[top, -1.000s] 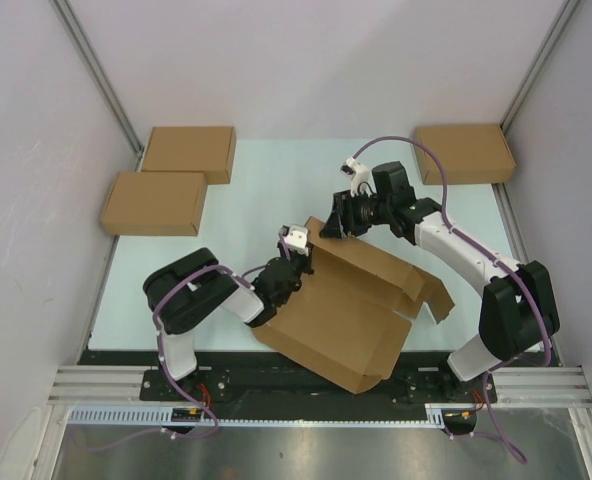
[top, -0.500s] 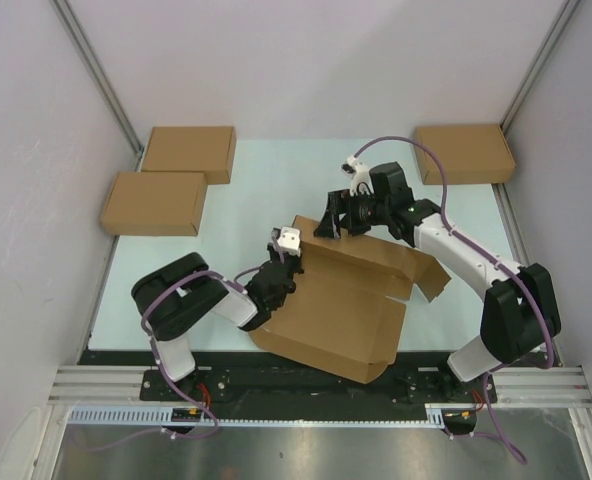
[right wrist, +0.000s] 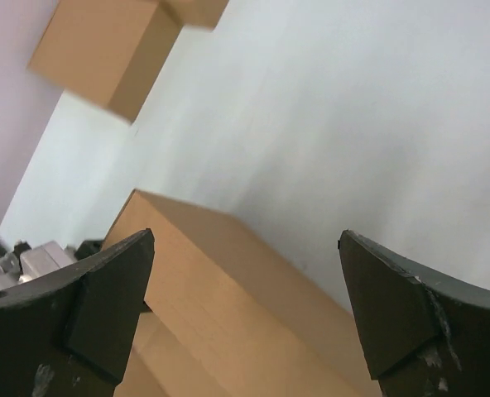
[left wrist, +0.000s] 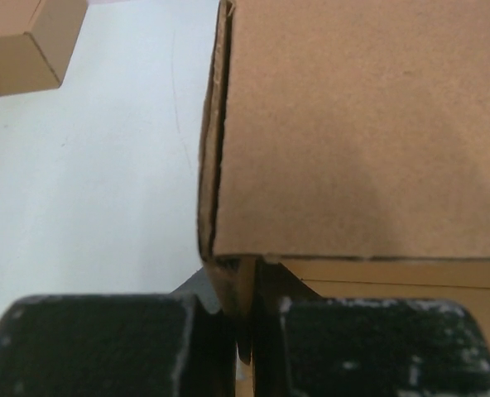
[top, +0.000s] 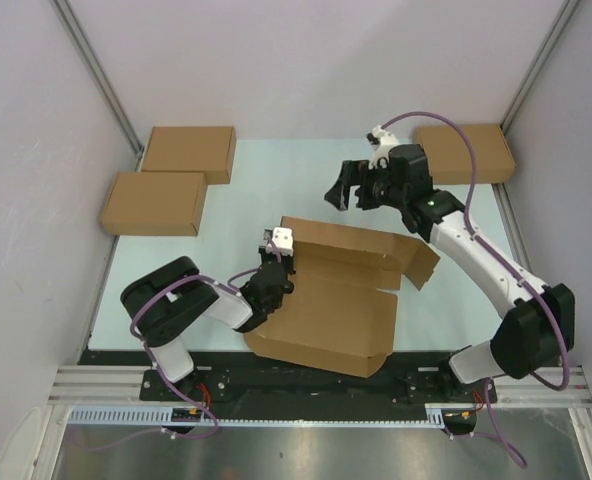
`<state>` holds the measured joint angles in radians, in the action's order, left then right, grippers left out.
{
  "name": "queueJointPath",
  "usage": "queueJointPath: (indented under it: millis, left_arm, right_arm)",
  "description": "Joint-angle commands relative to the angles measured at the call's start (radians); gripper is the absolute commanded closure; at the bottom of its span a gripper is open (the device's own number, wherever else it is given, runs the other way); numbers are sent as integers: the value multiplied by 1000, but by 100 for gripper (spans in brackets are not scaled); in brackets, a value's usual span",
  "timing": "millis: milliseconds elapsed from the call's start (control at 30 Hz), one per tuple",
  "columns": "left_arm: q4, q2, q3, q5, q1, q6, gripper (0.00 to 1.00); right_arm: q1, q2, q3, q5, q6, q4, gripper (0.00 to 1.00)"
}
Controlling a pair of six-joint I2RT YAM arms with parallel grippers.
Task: Fold the paper box
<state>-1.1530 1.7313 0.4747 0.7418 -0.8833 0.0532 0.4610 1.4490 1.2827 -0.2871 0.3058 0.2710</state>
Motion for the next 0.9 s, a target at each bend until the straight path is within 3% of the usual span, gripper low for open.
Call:
queueJointPath:
  millis: [0, 133, 200, 333, 533, 667, 867]
  left_arm:
    - [210, -58, 47, 152, 10, 146, 100]
    - [381, -70, 85, 174, 26, 273, 100]
    - [450, -75, 102, 174, 40, 338, 100]
    - [403, -75, 90, 192, 44, 353, 100]
    - [433, -61, 123, 171, 60, 363, 100]
    - [513, -68, 156, 128, 87, 323, 100]
    - [474, -78, 139, 91, 93, 237, 100]
  right_arm:
    - [5, -107, 52, 274, 6, 17, 1]
    - [131, -179, 50, 657, -71, 68, 3]
    - [185, -194, 47, 779, -131, 85, 3]
    - [295, -228, 7, 1018, -194, 91, 0]
    - [286, -298, -95, 1095, -142, 97, 0]
    - [298, -366, -155, 1103, -215, 65, 7]
    - [361, -458, -233, 1115, -356, 27, 21]
